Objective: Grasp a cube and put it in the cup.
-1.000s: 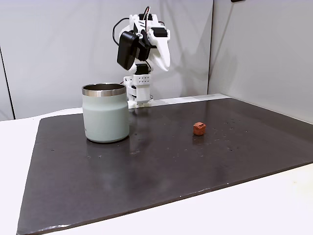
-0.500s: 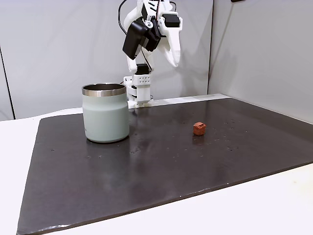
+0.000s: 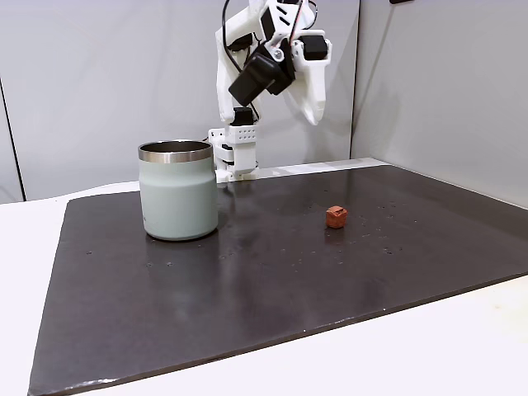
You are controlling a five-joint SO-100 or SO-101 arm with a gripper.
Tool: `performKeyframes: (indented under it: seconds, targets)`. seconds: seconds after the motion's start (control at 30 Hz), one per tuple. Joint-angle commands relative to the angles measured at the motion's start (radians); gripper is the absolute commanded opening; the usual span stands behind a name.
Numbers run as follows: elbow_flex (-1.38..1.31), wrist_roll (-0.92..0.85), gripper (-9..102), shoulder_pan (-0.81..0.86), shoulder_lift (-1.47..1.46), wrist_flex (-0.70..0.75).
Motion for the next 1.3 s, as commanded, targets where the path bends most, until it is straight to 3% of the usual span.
performKeyframes:
  seconds: [0.0,0.33,0.57,0.87,0.97,1.1,1.27]
  targets:
    - [-0.112,-0.017,0,-0.006,-0.035,0.041]
    - [-0.345,-0.115,0,-0.037,-0.235,0.199]
    - [-0.364,-0.17,0,-0.097,-0.238,0.236]
    - [-0.367,-0.173,0,-0.043,-0.252,0.252]
    - [-0.367,-0.158,5,-0.021,-0.265,0.244]
    - [-0.367,-0.146,20,-0.018,-0.288,0.238]
    - [-0.383,-0.133,24,-0.017,-0.318,0.232]
